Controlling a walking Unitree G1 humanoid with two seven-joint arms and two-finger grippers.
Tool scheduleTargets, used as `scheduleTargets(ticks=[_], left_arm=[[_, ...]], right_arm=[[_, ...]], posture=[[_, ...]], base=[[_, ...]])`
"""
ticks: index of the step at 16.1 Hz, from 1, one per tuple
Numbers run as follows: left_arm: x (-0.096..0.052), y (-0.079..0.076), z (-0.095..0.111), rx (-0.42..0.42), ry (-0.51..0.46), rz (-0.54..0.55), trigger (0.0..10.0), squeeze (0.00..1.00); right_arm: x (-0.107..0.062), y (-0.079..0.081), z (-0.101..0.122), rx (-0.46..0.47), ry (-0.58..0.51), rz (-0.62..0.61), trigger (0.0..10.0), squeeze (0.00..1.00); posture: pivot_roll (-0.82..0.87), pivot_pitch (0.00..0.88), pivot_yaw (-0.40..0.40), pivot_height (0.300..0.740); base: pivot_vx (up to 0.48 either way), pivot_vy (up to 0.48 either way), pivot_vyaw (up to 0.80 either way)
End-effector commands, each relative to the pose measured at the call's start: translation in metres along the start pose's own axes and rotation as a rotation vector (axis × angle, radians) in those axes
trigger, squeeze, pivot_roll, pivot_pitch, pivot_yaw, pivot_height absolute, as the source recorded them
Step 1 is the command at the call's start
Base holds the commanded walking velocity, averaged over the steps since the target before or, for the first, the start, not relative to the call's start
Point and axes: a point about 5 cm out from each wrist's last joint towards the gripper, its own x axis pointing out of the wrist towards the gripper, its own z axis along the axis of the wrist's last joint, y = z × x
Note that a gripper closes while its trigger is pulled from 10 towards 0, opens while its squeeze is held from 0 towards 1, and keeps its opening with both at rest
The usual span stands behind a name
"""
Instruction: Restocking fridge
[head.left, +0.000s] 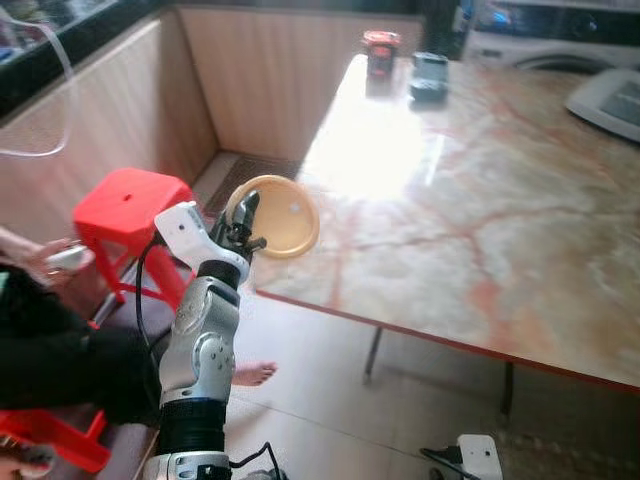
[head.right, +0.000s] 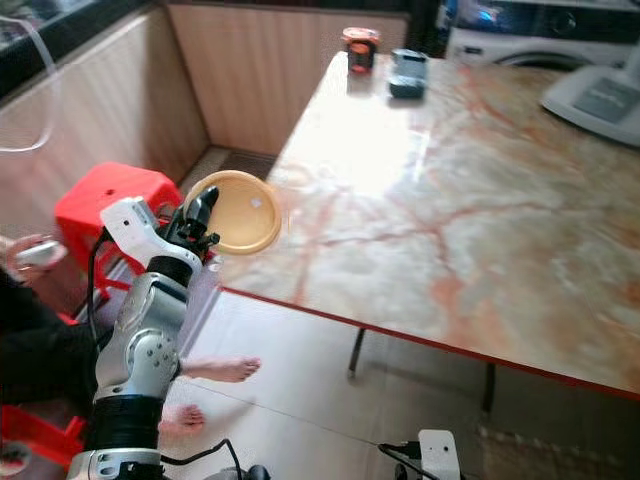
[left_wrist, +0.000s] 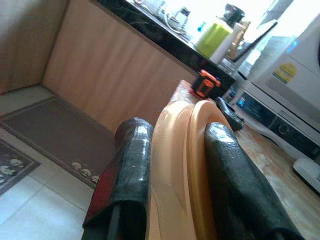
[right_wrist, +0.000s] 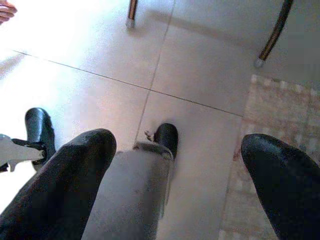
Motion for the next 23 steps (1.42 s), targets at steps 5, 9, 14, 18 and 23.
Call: scheduleTargets(ticks=[5, 9, 14, 18, 23], left_arm=[[-0.001, 0.001, 0.003, 0.026, -0.001, 0.013, 10.0, 0.0], [-0.001, 0.0, 0.002, 0.011, 0.002, 0.023, 10.0, 0.0], [0.0, 0.0, 0.001, 0.013, 0.003, 0.026, 10.0, 0.0], [-0.002, 0.003, -0.001, 0.006, 0.008, 0.039, 10.0, 0.0], [-0.003, 0.005, -0.001, 0.006, 0.009, 0.045, 10.0, 0.0]], right_arm=[[0.002, 0.004, 0.006, 0.024, -0.012, 0.003, 10.0, 0.0], [0.003, 0.004, 0.012, 0.023, -0.027, 0.006, 10.0, 0.0], [0.003, 0.003, 0.011, 0.022, -0.023, 0.005, 10.0, 0.0], [0.003, 0.002, 0.01, 0.022, -0.022, 0.002, 10.0, 0.0], [0.003, 0.003, 0.01, 0.021, -0.016, 0.01, 10.0, 0.0]], posture=[[-0.09, 0.118, 0.056, 0.74], [-0.08, 0.128, 0.052, 0.74], [-0.09, 0.141, 0.048, 0.74], [-0.09, 0.147, 0.045, 0.74], [-0.09, 0.149, 0.044, 0.74]], base=[[0.0, 0.054, 0.0], [0.0, 0.24, 0.0], [0.0, 0.384, 0.0], [0.0, 0.0, 0.0], [0.0, 0.0, -0.32]])
